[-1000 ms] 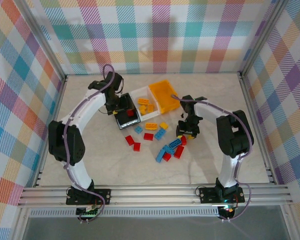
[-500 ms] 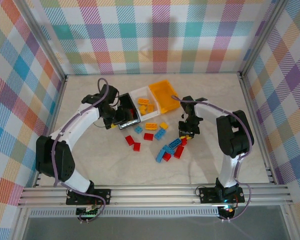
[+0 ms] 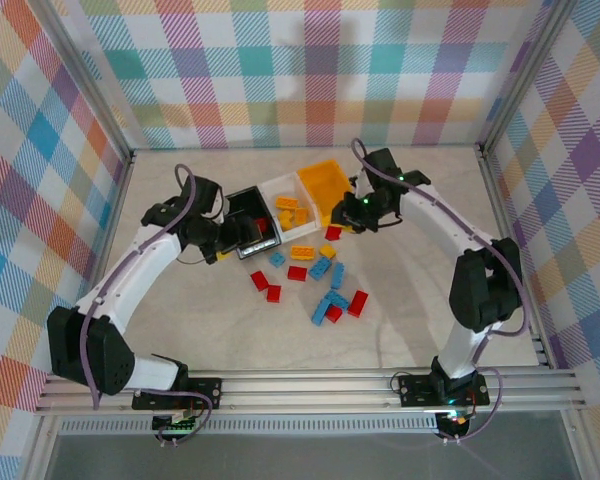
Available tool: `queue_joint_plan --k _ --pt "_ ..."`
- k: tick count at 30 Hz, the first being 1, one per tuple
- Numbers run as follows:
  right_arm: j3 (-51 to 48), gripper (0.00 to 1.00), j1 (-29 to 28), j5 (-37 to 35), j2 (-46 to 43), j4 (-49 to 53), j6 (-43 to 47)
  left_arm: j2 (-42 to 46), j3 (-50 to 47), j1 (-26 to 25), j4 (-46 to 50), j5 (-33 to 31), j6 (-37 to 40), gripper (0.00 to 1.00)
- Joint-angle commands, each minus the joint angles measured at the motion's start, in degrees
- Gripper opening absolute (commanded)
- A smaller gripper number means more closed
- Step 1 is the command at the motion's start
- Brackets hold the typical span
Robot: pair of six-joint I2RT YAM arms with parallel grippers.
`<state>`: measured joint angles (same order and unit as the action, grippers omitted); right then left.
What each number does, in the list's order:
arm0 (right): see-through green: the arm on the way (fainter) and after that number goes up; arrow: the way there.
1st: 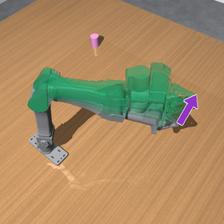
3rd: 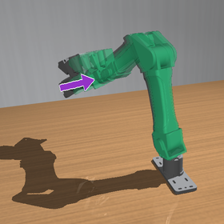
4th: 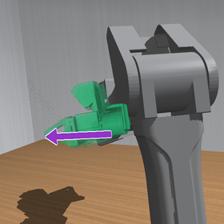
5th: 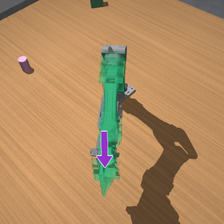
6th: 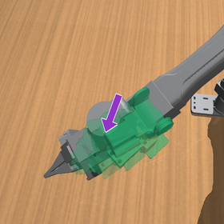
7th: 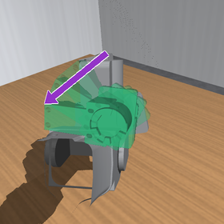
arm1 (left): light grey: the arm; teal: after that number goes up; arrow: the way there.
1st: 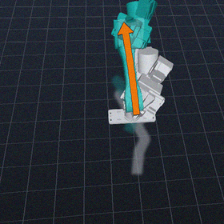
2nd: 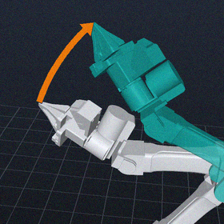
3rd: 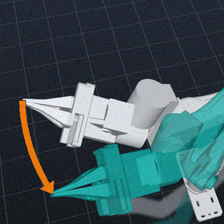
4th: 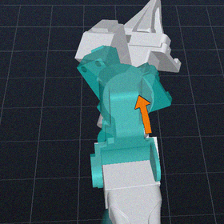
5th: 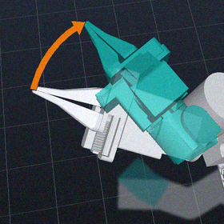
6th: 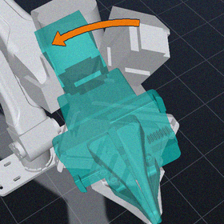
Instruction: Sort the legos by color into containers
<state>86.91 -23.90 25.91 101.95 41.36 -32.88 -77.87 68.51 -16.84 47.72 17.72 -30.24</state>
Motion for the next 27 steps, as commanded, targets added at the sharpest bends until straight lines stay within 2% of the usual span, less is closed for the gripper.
queue_joint_plan --k 1,7,15,17,19,23,27 --pt "5.38 0.22 -2.62 8.11 6.13 -8.26 -5.27 3.51 -2.09 1.41 1.49 -1.19 -1.93 0.83" --pt "21.53 0.22 -7.29 10.26 18.84 -10.04 -6.9 9.76 -5.72 2.4 4.03 -4.04 -3.18 0.84" --pt "39.47 0.22 -10.52 10.69 34.88 -10.5 -11.37 17.01 -9.88 2.78 8.51 -5.69 -4.26 0.85" --pt "44.26 0.25 -10.94 10.94 38.44 -10.4 -12.64 18.05 -10.11 3.0 9.54 -6.05 -4.13 0.85" --pt "49.17 0.34 -11.14 10.87 41.59 -10.04 -13.95 18.59 -10.52 3.28 10.15 -6.05 -4.03 0.85" --pt "53.59 0.42 -11.26 10.77 43.69 -9.51 -14.98 18.63 -11.63 3.39 9.46 -5.35 -4.41 0.86" --pt "53.56 0.43 -11.23 10.21 41.45 -5.58 -11.79 18.42 -12.82 3.41 7.54 -4.15 -4.62 0.86"
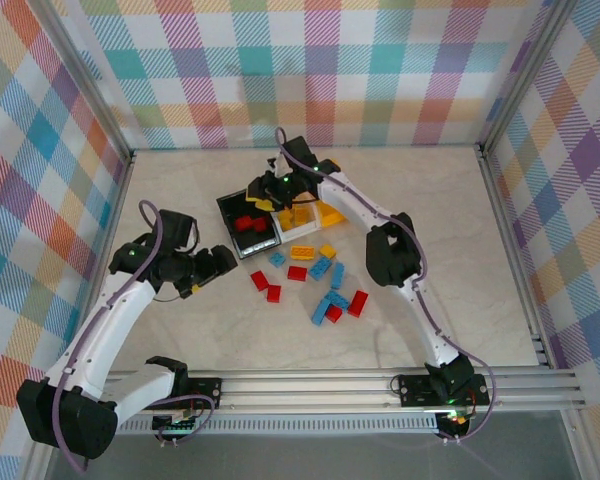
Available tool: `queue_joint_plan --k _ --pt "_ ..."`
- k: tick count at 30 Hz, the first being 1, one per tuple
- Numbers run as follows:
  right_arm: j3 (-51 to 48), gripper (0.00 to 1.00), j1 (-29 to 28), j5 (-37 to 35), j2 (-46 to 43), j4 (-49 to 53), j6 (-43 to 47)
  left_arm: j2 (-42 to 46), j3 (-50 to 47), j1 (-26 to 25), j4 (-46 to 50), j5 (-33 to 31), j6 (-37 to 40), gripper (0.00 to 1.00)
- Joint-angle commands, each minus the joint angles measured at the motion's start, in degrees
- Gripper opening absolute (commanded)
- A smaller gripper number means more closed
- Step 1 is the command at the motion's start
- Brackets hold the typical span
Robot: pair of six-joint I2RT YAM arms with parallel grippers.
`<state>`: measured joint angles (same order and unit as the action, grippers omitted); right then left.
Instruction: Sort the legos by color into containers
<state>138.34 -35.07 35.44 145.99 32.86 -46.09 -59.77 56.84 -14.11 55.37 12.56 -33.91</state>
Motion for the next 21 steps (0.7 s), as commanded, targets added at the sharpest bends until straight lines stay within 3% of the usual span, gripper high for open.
queue_joint_plan --k 1,4,8,10,11,16,21 --pt "1.83 0.43 -0.09 0.52 -3.83 4.52 2.74 0.03 -1.41 0.68 -0.54 1.31 -0.69 0.86" --pt "-2.13 0.44 -0.11 -1.83 -9.63 10.45 8.63 -1.33 -2.77 0.54 -2.04 2.35 -0.54 0.86" --pt "-15.53 0.45 0.31 -7.43 -21.14 16.17 16.1 -3.28 -5.99 -1.72 -7.27 3.17 -3.21 0.86" --pt "-25.33 0.46 0.82 -10.03 -28.16 16.41 18.13 -5.64 -6.21 -4.22 -9.67 2.0 -4.44 0.95" --pt "-29.51 0.46 1.09 -10.71 -31.22 16.08 18.48 -7.0 -5.75 -5.67 -10.3 1.11 -4.84 1.0" --pt "-50.07 0.46 2.67 -13.99 -45.58 14.06 18.97 -17.65 -2.29 -12.01 -13.61 -3.17 -7.19 1.0" --pt "-60.26 0.46 3.16 -14.74 -53.67 13.02 17.92 -26.25 2.32 -14.7 -14.57 -8.05 -9.88 1.0"
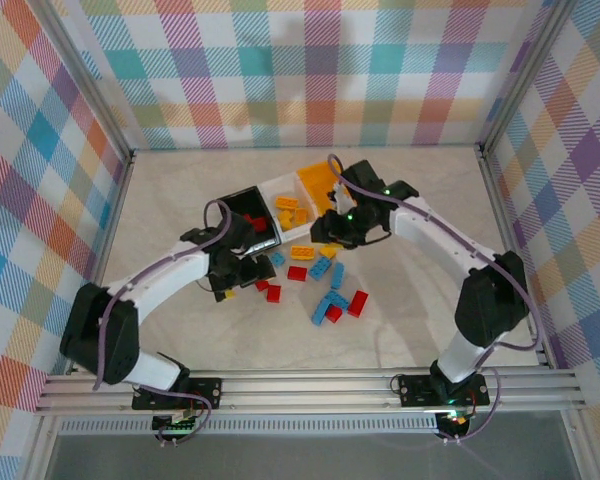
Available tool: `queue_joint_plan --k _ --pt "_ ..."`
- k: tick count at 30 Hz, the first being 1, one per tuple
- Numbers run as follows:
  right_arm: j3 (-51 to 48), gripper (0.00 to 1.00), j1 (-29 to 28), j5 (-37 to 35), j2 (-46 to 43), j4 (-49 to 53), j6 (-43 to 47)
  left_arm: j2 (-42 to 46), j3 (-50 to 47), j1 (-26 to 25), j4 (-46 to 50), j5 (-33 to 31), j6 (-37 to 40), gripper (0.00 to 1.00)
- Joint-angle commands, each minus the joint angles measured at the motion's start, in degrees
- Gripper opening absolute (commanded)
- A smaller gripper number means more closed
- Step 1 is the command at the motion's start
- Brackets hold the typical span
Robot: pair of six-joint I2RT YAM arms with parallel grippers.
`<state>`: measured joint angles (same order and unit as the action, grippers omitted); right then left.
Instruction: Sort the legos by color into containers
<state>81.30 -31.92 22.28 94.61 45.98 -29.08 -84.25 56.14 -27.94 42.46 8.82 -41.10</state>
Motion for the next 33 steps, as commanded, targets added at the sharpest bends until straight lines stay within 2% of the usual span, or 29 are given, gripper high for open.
queue_joint_plan --k 1,5,11,20,24,28,33 --pt "-4.56 0.46 -0.03 -1.74 -3.32 -0.13 0.73 -2.67 3.67 -0.88 -1.85 -5.34 -3.54 1.0" --pt "-7.66 0.46 -0.02 -1.85 -5.72 -0.91 0.16 -6.06 5.32 -0.88 -3.05 -6.89 -5.81 0.93" --pt "-7.09 0.46 0.02 -2.02 -6.19 -0.32 0.94 -12.01 5.81 -0.88 -5.86 -6.27 -8.42 0.82" --pt "-6.81 0.46 0.05 -1.57 -5.84 -0.19 1.39 -18.13 7.79 -0.88 -7.14 -6.53 -8.47 0.76" --pt "-6.63 0.46 0.04 -2.04 -5.71 -0.06 1.57 -20.03 8.46 -0.88 -6.82 -6.62 -8.05 0.69" --pt "-6.59 0.46 0.2 -2.33 -5.57 -0.15 1.48 -20.77 7.98 -0.88 -6.94 -6.55 -7.68 0.55" --pt "-6.59 0.46 0.26 -2.36 -5.31 -0.44 1.31 -20.5 7.76 -0.8 -6.8 -6.31 -7.11 0.29"
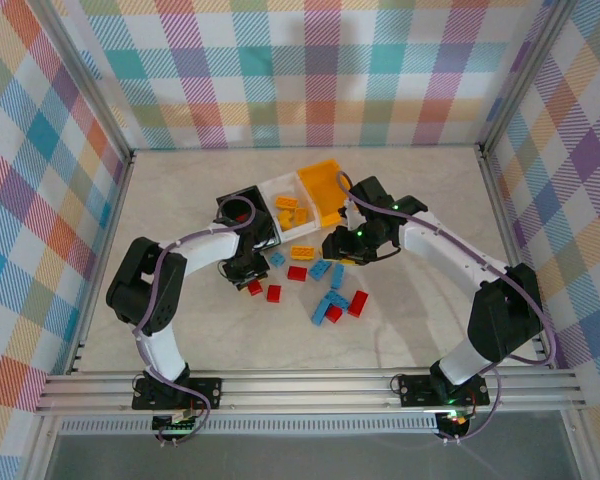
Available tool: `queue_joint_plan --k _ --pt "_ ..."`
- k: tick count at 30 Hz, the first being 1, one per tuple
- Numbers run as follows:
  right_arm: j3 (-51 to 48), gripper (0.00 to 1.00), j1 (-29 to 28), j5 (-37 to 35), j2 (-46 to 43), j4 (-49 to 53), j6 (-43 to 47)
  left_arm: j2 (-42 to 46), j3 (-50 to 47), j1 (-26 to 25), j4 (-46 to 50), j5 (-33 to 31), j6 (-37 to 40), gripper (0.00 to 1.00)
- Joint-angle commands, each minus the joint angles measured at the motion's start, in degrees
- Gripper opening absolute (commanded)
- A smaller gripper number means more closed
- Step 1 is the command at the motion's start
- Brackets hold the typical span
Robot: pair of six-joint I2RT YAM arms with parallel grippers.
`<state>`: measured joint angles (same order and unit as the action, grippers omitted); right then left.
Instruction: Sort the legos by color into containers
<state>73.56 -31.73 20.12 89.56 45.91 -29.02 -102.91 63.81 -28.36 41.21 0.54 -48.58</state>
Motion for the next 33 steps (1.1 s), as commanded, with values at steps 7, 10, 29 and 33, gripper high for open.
queue_joint_plan --k 7,10,29,33 --pt "1.01 0.46 0.02 -0.47 0.0 0.72 1.81 3.67 -0.44 -0.38 -2.93 1.66 2.16 0.21" --pt "0.2 0.46 0.0 -4.04 0.0 4.53 2.46 8.56 -0.79 -0.39 -1.71 1.82 2.51 0.21" --pt "-16.35 0.56 0.07 -7.59 -2.5 4.45 -3.0 -6.97 37.8 8.88 14.58 -6.11 20.04 0.23" --pt "-17.04 0.58 0.08 -7.47 -2.53 3.84 -3.57 -13.4 43.55 9.96 16.6 -7.97 21.37 0.23"
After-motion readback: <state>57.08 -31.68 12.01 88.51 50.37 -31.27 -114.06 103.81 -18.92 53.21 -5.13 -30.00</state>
